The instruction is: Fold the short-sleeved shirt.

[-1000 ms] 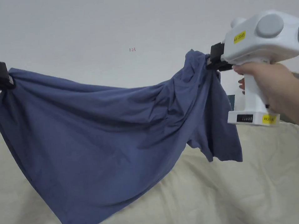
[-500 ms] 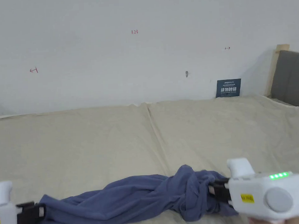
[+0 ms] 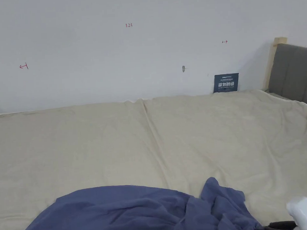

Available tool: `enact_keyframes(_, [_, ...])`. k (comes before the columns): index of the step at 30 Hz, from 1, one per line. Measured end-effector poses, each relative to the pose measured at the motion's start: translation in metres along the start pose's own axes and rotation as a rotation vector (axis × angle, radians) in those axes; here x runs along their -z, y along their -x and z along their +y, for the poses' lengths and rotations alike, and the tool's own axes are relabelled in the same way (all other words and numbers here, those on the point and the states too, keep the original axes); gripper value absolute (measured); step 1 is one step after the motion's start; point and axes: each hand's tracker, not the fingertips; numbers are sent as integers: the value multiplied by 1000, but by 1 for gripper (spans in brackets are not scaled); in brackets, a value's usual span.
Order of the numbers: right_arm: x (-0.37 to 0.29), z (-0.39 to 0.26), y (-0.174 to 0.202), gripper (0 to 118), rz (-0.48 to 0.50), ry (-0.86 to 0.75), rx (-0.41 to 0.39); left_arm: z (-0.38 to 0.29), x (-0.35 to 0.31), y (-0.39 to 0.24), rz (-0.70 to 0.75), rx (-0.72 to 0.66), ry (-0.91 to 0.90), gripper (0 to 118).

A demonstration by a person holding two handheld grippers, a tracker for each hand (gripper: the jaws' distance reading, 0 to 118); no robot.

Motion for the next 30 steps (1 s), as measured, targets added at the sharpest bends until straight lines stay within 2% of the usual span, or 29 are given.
enact_keyframes(3, [9, -11, 1, 6, 5, 77, 33, -12, 18, -1, 45, -1, 140, 4])
enact_keyframes(7, [38, -21, 8, 9, -91, 153, 67, -36, 62, 10, 82, -19, 286, 4])
enact_keyframes(8, [42, -20, 9, 11, -85, 156, 77, -39, 69, 11, 101, -10, 297, 4])
enact_keyframes(10, [45, -19, 1, 28, -67, 170, 142, -39, 73, -2, 128, -3, 299, 7])
enact_keyframes(11, [44, -18, -3, 47, -58, 179, 188, -39, 74, -2, 128, -3, 296, 18])
enact_keyframes(12, [42, -17, -6, 78, -59, 191, 227, -39, 72, -1, 128, -10, 288, 54])
enact_keyframes(13, [39, -17, -8, 96, -69, 194, 251, -41, 71, 9, 126, -19, 283, 90])
enact_keyframes(14, [36, -18, -15, 102, -87, 191, 257, -41, 71, 9, 120, -29, 293, 118])
enact_keyframes(16, [18, -16, -18, 102, -148, 99, 277, -33, 58, 7, 97, -18, 231, 115])
enact_keyframes(18, [-6, -9, -15, 102, -171, -41, 337, -27, 60, 4, 98, -15, 260, 115])
enact_keyframes(20, [-28, -1, -10, 102, -150, -137, 384, -17, 53, -5, 83, 8, 205, 115])
enact_keyframes(23, [-51, 10, 13, 101, -99, -232, 379, -11, 19, -42, 74, 22, 95, 114])
enact_keyframes(24, [-57, 11, 23, 96, -87, -266, 370, -7, 8, -50, 65, 21, 54, 100])
enact_keyframes(25, [-61, 11, 32, 96, -83, -309, 359, -7, 1, -55, 36, 14, 20, 100])
enact_keyframes(26, [-63, 12, 44, 92, -72, -362, 336, -8, -5, -63, 2, 0, -28, 93])
enact_keyframes(27, [-63, 13, 52, 77, -64, -392, 312, -10, -8, -72, 5, -1, -68, 75])
enact_keyframes(28, [-59, 16, 59, 42, -76, -389, 281, -11, -9, -79, 20, 10, -87, 33])
enact_keyframes(29, [-54, 20, 67, 0, -99, -367, 262, -6, -16, -101, 36, -3, -117, 0])
enact_keyframes(30, [-47, 20, 72, 0, -104, -376, 251, -3, -18, -107, 34, 37, -114, 0])
